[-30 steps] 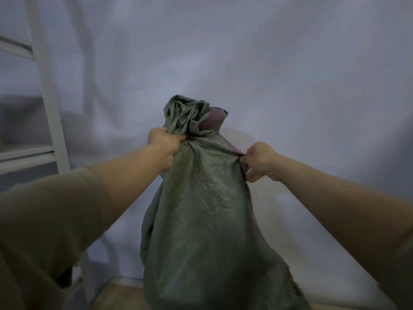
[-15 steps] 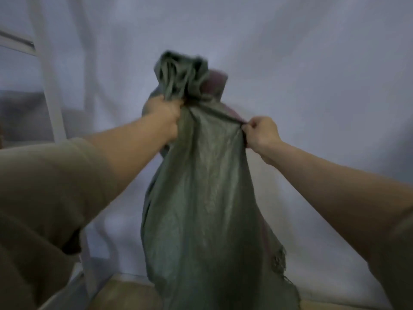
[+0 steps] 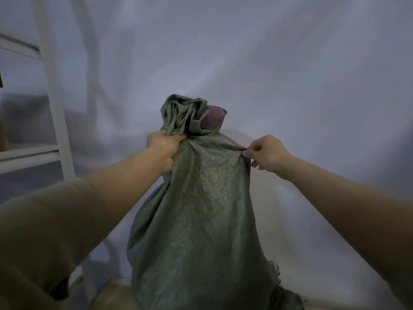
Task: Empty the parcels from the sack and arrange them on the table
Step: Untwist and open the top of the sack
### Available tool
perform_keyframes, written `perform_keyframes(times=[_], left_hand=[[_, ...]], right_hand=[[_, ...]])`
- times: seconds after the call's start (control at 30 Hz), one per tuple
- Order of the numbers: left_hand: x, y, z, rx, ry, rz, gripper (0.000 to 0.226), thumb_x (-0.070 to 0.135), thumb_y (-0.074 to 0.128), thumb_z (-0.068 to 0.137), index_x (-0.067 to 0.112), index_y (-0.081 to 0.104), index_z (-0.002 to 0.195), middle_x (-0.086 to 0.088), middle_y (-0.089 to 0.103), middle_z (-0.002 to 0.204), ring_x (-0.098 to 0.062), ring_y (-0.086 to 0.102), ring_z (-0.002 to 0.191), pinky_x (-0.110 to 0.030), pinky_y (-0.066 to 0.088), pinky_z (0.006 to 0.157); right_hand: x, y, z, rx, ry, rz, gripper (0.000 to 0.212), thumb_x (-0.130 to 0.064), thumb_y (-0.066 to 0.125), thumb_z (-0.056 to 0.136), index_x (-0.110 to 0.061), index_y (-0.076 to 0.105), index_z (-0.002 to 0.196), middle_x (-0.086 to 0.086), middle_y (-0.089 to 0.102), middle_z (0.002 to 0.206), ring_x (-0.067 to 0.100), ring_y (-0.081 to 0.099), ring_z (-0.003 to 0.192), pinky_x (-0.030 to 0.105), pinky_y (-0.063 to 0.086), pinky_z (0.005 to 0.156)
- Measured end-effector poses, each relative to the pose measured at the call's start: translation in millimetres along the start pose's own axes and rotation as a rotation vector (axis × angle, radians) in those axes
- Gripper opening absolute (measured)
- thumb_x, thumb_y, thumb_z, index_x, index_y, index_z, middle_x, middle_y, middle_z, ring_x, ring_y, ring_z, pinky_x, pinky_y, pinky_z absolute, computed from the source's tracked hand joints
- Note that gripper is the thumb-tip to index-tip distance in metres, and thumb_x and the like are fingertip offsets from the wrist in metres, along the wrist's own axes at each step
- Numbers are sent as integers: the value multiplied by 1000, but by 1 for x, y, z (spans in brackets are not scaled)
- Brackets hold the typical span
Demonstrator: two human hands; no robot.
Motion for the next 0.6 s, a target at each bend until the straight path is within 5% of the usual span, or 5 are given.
perform_keyframes(times=[0.2, 0.33, 0.4, 0.5, 0.6], left_hand=[[-22, 11, -7, -143, 37, 320, 19, 15, 76, 85, 5, 70, 100, -3, 66, 80, -13, 62, 66, -18, 53, 48], [-37, 28, -10, -247, 58, 450, 24, 20, 77, 84, 6, 72, 103, -5, 70, 86, -14, 64, 72, -19, 55, 61], [-40, 29, -9, -281, 71, 525, 27, 21, 78, 83, 5, 73, 104, -6, 71, 90, -14, 65, 75, -20, 54, 64], [-42, 31, -10, -339, 119, 598, 27, 17, 77, 84, 3, 74, 106, -9, 73, 98, -18, 66, 86, -22, 55, 74], [-43, 35, -13, -409, 132, 641, 27, 17, 76, 84, 4, 74, 107, -7, 73, 96, -15, 66, 83, -15, 54, 68]], right_hand=[[-37, 6, -27, 287, -577, -336, 13, -26, 64, 93, -16, 73, 92, 11, 46, 142, 34, 45, 128, 51, 43, 98], [-54, 16, -39, 316, -740, -333, 11, -20, 65, 91, -12, 67, 98, 14, 40, 151, 37, 42, 133, 51, 40, 100], [-51, 12, -39, 333, -725, -287, 35, -23, 74, 83, -9, 56, 111, 12, 40, 151, 33, 45, 133, 52, 41, 103], [-56, 18, -37, 242, -792, -470, 73, -27, 75, 80, -17, 39, 143, 4, 32, 158, 27, 32, 144, 48, 28, 116], [-57, 34, -30, 35, -815, -544, 54, -25, 58, 87, -25, 50, 140, 2, 41, 153, 23, 26, 148, 45, 16, 119]])
Point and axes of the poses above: each hand's wrist, its own z-axis towards the middle knuckle, its own y-axis out of the palm, x = y × z, the point moved 8 cm from there along z, towards the middle knuckle
